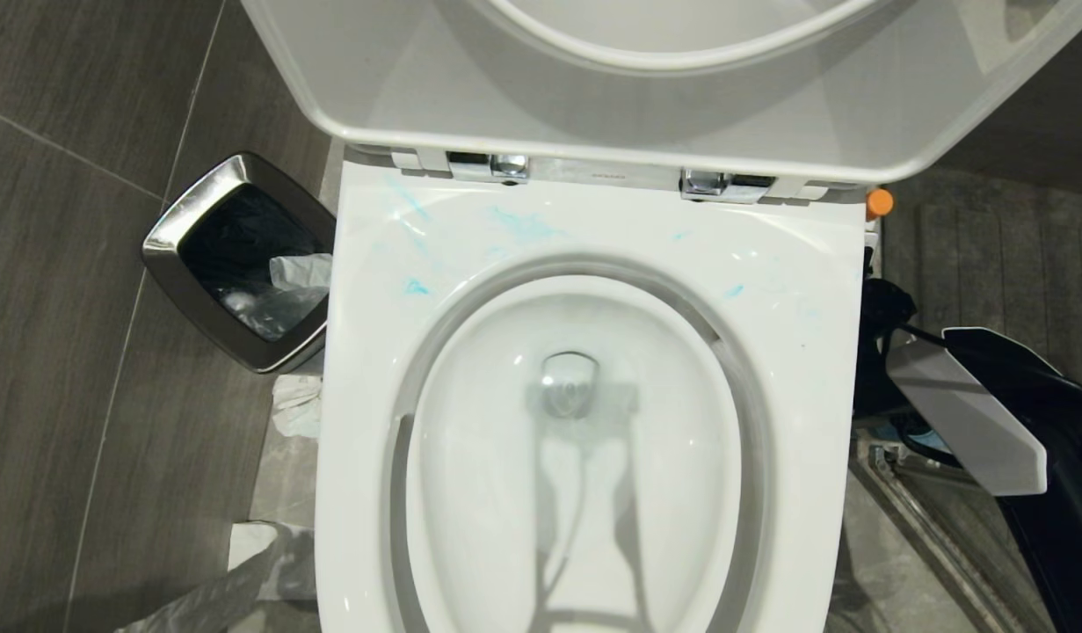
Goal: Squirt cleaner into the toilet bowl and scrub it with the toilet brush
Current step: Pour in the cleaning agent
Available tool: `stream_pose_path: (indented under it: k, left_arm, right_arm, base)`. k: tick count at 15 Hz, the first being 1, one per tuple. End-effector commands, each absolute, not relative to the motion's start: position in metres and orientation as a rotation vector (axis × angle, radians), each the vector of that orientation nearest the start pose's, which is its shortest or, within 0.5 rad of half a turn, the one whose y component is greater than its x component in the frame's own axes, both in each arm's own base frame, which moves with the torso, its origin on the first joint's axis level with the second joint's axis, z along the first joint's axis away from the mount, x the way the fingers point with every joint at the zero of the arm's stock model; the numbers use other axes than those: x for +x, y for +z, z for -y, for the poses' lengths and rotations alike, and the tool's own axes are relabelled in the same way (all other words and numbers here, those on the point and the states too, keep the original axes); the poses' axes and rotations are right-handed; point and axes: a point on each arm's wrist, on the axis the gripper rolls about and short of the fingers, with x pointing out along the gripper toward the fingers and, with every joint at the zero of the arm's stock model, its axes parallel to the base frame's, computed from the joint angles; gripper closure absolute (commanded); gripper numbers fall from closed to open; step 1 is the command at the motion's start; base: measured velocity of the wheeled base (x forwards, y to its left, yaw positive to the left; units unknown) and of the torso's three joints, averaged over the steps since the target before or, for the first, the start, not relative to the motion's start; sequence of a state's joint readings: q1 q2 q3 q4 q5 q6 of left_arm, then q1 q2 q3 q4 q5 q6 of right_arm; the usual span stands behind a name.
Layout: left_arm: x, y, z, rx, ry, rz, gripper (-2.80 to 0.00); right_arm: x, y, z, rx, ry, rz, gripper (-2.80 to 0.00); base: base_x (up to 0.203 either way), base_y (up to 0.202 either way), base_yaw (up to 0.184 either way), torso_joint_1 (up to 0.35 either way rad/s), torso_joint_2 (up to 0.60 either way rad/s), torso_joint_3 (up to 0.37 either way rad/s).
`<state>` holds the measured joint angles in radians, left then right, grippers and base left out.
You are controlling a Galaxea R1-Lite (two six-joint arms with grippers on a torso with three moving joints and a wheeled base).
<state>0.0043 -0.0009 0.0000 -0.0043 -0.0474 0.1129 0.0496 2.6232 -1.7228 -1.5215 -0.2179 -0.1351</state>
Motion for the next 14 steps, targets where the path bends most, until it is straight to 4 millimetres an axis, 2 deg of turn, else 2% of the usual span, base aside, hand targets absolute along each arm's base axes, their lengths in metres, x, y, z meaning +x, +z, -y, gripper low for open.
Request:
stream_pose_path:
  k: [1,4,7,11,14]
  left_arm:
    - [-0.022,0.074,0.001,0.113,-0.043,-0.001,0.0]
    - [-0.022,0.074,0.001,0.113,-0.043,-0.001,0.0]
    - [-0.022,0.074,0.001,0.113,-0.043,-0.001,0.0]
    - [-0.022,0.074,0.001,0.113,-0.043,-0.001,0.0]
    - [-0.022,0.074,0.001,0.113,-0.043,-0.001,0.0]
  right_arm:
    - [0.51,0.118,-0.02,-0.048,-0.207,0.61,0.0]
    - [0.51,0.118,-0.02,-0.057,-0.211,0.61,0.0]
    - [0.508,0.128,-0.021,-0.074,-0.225,0.626,0.0]
    - [0.499,0.156,-0.02,-0.089,-0.266,0.667,0.0]
    - [0.485,0.177,-0.019,-0.105,-0.278,0.669,0.0]
  base:
    - [0.0,0.0,0.0,0.0,0.0,0.0]
    - [0.0,0.0,0.0,0.0,0.0,0.0]
    - [0.0,0.0,0.0,0.0,0.0,0.0]
    - [0.0,0.0,0.0,0.0,0.0,0.0]
    - [0.0,0.0,0.0,0.0,0.0,0.0]
